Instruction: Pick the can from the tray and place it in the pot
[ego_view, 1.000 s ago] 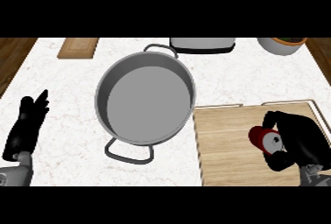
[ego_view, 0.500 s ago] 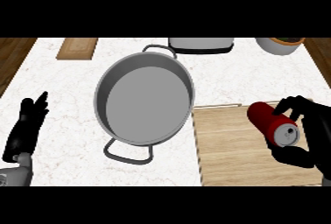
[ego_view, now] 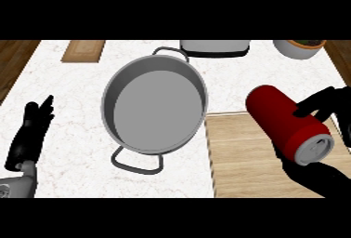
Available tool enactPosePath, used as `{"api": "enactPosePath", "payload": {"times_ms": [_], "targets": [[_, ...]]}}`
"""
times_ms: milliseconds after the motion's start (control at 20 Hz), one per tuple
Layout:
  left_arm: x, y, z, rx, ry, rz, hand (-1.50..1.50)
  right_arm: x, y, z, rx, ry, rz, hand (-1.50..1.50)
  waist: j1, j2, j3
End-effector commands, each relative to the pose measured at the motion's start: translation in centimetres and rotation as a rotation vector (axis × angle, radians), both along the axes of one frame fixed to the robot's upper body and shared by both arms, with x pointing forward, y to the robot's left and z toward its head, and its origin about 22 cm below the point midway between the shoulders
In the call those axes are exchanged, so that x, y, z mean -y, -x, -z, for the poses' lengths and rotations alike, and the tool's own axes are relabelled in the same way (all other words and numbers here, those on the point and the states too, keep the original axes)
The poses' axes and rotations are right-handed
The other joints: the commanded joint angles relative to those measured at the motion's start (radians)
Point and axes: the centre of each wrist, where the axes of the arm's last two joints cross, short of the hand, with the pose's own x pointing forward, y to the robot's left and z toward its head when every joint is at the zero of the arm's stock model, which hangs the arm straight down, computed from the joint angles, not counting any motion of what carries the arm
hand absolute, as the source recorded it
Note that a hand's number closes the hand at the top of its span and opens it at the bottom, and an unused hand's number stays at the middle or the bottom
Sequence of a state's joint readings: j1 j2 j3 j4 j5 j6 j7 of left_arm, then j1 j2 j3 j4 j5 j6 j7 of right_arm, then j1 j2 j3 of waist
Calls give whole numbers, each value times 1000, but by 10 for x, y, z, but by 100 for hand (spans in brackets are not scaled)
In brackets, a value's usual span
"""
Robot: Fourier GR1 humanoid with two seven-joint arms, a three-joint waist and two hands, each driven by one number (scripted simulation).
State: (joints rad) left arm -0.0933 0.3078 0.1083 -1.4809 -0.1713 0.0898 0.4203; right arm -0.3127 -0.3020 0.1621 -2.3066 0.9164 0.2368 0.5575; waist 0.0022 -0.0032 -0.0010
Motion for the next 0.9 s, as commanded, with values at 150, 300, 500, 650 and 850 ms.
{"api": "enactPosePath", "payload": {"times_ms": [150,300,500,650,850], "targets": [[-9,5,3,2,6,13,0,-64,2,-54,-35,6,-102,150,9,-1,-2],[-11,-4,9,1,12,4,0,-89,-28,-73,-107,-16,-112,150,8,3,-1],[-24,-2,-8,7,-3,7,0,-127,-53,-76,-181,-6,-103,150,14,3,0],[-3,-8,1,-1,-1,17,0,-138,-69,-68,-216,-31,-110,150,7,4,0],[6,-6,5,14,4,28,0,-171,-100,-48,-293,2,-102,150,19,6,0]]}}
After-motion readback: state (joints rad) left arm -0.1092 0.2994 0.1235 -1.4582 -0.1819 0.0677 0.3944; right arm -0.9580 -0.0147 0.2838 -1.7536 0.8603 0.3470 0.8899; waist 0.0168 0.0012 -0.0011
